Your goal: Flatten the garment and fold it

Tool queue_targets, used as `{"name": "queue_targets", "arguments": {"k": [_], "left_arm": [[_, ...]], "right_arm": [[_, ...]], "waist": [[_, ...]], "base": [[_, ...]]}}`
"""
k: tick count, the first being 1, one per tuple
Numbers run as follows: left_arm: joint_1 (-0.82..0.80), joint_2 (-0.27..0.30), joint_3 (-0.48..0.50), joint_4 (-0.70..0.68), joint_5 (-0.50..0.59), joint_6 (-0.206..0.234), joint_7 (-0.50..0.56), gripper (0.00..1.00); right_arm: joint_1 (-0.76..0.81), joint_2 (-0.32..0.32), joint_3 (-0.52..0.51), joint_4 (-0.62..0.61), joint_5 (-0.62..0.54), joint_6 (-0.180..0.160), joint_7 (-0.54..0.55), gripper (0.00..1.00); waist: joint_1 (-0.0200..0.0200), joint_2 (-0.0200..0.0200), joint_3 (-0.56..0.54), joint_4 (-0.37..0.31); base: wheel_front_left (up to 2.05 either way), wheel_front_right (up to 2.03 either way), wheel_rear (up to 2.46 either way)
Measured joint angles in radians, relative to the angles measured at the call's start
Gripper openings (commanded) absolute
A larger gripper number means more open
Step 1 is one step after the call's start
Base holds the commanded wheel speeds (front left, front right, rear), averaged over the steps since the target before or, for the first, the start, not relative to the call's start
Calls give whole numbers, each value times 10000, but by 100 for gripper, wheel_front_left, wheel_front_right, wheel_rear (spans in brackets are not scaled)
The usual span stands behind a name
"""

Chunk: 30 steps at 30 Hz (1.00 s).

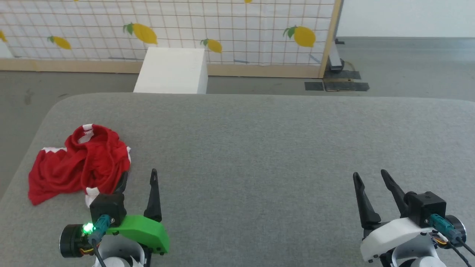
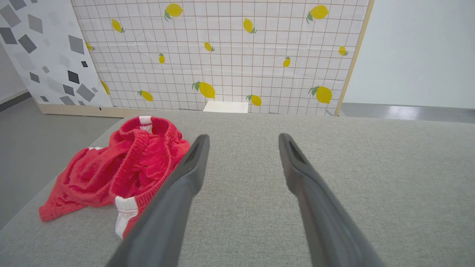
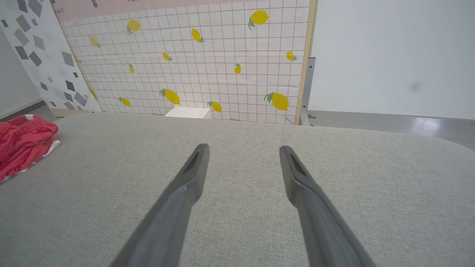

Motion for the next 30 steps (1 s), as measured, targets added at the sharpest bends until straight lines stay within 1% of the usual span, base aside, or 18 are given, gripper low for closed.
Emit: {"name": "queue_targets", "arguments": {"k": [10, 30], "left_arm": [[188, 0, 10, 100, -159, 6, -194, 100], [302, 0, -4, 293, -621, 58, -616, 100]], "right_arm": [[44, 0, 6, 207, 270, 0, -217, 100], [180, 0, 13, 660, 508, 0, -617, 100]], "waist": [[0, 0, -21, 666], [0, 0, -22, 2262]], "base": [[0, 0, 0], [0, 0, 0]]}}
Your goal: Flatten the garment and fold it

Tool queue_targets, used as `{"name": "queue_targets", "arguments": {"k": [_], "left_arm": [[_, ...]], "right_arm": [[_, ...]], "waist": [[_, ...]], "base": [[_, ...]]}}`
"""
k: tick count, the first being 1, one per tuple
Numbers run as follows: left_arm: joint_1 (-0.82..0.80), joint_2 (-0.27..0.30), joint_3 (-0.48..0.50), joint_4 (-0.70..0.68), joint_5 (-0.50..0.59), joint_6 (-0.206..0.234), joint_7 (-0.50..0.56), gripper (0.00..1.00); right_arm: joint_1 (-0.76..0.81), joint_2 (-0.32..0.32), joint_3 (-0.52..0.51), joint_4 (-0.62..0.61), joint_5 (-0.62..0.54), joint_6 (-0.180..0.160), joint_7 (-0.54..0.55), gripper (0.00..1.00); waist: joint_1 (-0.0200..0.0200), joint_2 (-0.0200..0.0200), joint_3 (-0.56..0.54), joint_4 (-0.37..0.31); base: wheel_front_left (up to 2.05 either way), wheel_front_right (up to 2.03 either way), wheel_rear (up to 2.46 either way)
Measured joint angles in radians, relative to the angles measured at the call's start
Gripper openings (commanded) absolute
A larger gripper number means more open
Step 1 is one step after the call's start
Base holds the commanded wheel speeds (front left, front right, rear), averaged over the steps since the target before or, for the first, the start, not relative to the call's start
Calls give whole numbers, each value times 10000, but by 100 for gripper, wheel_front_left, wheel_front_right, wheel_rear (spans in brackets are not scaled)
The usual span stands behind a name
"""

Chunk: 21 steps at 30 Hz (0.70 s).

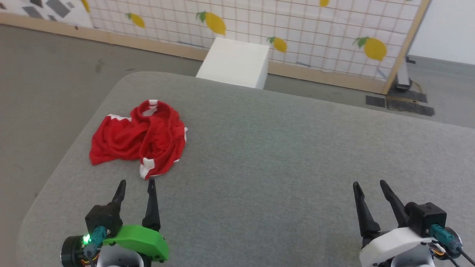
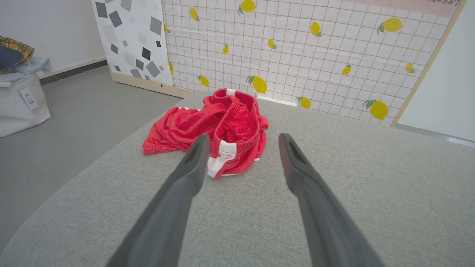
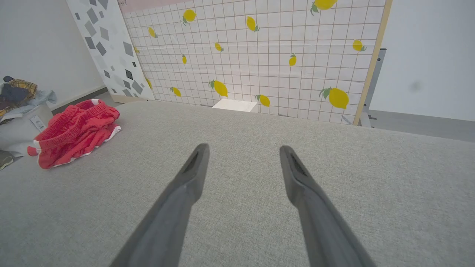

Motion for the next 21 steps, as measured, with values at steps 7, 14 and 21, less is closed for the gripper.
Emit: {"name": "queue_targets", "arguments": {"k": [7, 14, 21], "left_arm": [[81, 0, 0, 67, -128, 25, -134, 100], [187, 0, 2, 132, -242, 35, -295, 100], [204, 0, 0, 180, -324, 40, -430, 100]], "right_arm": [[0, 0, 19, 184, 148, 0, -142, 100], [1, 0, 44, 353, 374, 0, -267, 100], [1, 0, 54, 529, 470, 0, -435, 100]], "waist": [[0, 0, -19, 477], [0, 0, -39, 844], [0, 0, -58, 1168]], "base": [[0, 0, 0], [0, 0, 0], [0, 0, 0]]}}
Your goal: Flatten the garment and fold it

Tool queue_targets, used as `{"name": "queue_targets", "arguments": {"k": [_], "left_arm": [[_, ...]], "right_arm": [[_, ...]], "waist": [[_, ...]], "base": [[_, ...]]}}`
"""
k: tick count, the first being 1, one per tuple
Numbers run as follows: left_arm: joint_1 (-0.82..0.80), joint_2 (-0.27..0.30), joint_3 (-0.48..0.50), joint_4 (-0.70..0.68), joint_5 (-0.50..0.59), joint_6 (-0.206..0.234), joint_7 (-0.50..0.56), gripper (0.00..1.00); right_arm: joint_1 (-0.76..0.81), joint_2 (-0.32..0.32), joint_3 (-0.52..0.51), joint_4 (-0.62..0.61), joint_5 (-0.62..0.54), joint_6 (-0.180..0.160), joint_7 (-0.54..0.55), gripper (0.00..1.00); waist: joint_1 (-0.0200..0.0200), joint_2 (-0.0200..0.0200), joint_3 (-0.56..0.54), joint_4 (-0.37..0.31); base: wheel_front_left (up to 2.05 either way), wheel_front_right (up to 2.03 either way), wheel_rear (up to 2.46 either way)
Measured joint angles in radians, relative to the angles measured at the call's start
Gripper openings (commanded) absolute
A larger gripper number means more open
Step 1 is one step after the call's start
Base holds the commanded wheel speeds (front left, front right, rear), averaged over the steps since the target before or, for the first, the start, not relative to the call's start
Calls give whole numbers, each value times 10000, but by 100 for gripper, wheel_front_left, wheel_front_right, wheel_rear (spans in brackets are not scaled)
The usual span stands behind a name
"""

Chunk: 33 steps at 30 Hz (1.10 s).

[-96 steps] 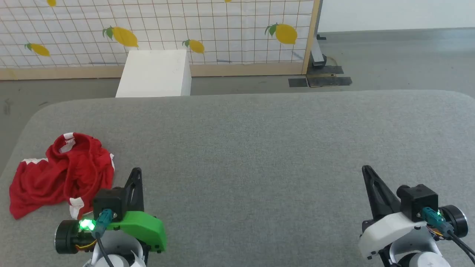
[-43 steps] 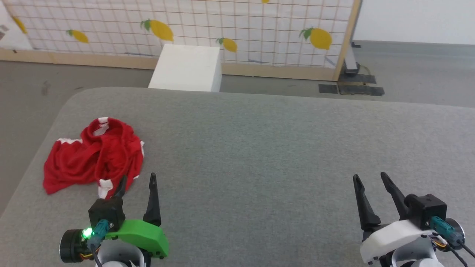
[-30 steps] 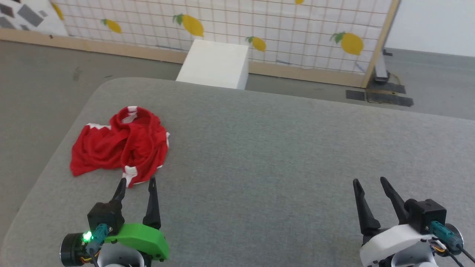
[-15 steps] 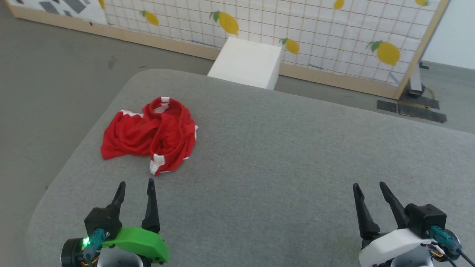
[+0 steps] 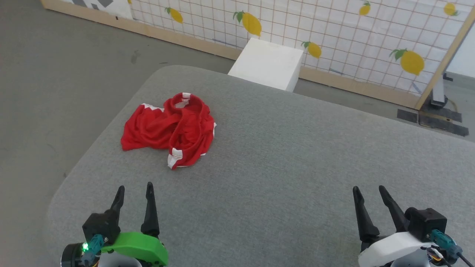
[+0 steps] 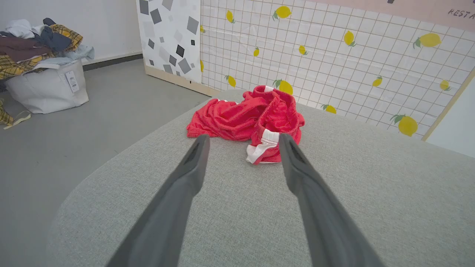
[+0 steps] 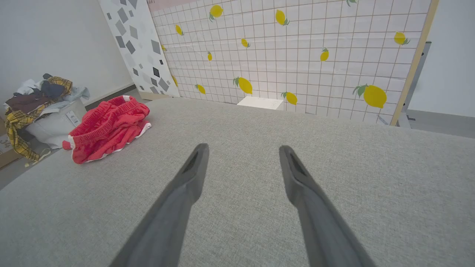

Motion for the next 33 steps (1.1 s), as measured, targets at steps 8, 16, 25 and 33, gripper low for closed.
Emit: {"name": "queue_targets", "arguments": {"k": [8, 16, 25, 33], "left_arm": [[55, 0, 4, 54, -125, 2, -157, 100], [102, 0, 6, 130, -278, 79, -337, 100], [176, 13, -81, 376, -224, 77, -527, 100], [184, 29, -176, 424, -174, 79, -692, 100]], "right_arm": [[6, 2, 12, 107, -19, 0, -174, 100], [16, 2, 48, 201, -71, 0, -349, 100], [40, 2, 94, 314, -84, 0, -529, 100], [217, 2, 88, 472, -42, 0, -692, 100]], "waist": [[0, 0, -37, 328], [0, 0, -68, 625], [0, 0, -100, 993], [0, 0, -143, 1330]], "base": [[0, 0, 0], [0, 0, 0], [0, 0, 0], [0, 0, 0]]}}
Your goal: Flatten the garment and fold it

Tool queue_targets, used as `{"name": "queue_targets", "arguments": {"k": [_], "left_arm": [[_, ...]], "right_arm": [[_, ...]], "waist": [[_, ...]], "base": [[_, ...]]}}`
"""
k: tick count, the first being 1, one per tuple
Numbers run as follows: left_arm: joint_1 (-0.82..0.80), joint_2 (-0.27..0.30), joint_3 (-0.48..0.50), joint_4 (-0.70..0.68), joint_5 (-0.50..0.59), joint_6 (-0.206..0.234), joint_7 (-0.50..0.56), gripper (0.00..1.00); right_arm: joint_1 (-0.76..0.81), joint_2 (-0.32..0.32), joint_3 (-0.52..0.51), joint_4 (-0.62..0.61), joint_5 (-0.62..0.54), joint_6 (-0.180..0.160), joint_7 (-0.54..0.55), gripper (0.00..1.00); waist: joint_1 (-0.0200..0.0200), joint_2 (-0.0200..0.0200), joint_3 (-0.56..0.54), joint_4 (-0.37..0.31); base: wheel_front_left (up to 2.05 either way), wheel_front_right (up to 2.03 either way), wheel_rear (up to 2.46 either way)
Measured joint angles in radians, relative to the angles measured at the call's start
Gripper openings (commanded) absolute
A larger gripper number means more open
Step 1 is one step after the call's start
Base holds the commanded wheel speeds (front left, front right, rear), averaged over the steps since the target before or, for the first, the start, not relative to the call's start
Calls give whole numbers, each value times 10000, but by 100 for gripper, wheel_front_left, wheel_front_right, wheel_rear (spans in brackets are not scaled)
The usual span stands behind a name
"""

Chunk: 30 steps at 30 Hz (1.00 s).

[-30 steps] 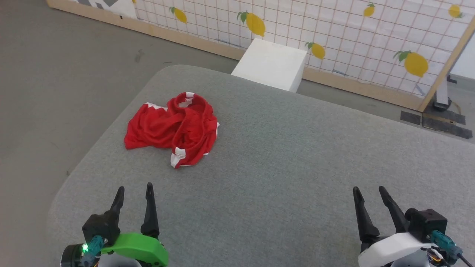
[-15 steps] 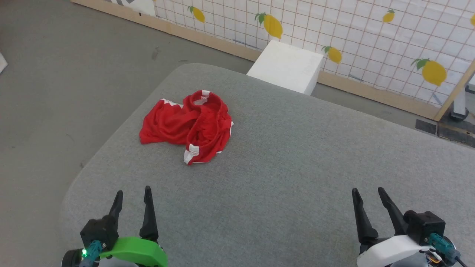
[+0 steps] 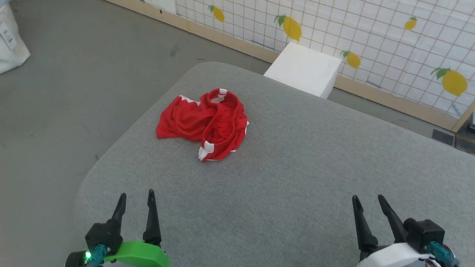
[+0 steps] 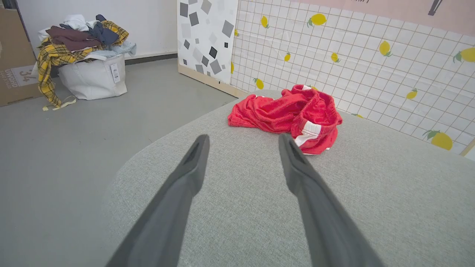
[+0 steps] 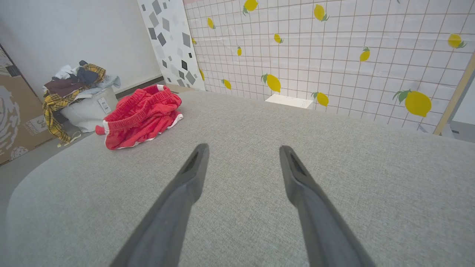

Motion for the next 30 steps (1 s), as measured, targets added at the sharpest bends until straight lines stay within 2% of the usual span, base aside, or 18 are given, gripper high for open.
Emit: {"name": "queue_targets", "arguments": {"k": [9, 14, 19, 26, 28, 30], "left_arm": [[6, 0, -25, 127, -6, -2, -165, 100], [-6, 29, -29, 244, -75, -23, -186, 100], [-438, 159, 13, 437, -291, -293, -119, 100], [-3216, 635, 351, 1290, -1281, -917, 970, 100], [-4084, 823, 364, 1802, -1607, -1066, 1599, 100], [-4893, 1001, 322, 2569, -2013, -1160, 2836, 100]], "right_arm": [[13, 0, 25, 132, 35, 0, -178, 100], [13, 0, 48, 130, 33, 0, -186, 100], [6, 2, 50, 29, -73, 0, -174, 100], [-372, 4, -33, -497, -635, 0, 265, 100], [-539, 6, -109, -721, -765, 0, 399, 100], [-663, 2, -188, -949, -909, 0, 571, 100]], "waist": [[0, 0, -24, 255], [0, 0, 29, 162], [0, 0, 189, -30], [0, 0, 668, -508], [0, 0, 853, -713], [0, 0, 1069, -976]], "base": [[0, 0, 0], [0, 0, 0], [0, 0, 0], [0, 0, 0], [0, 0, 0], [0, 0, 0]]}}
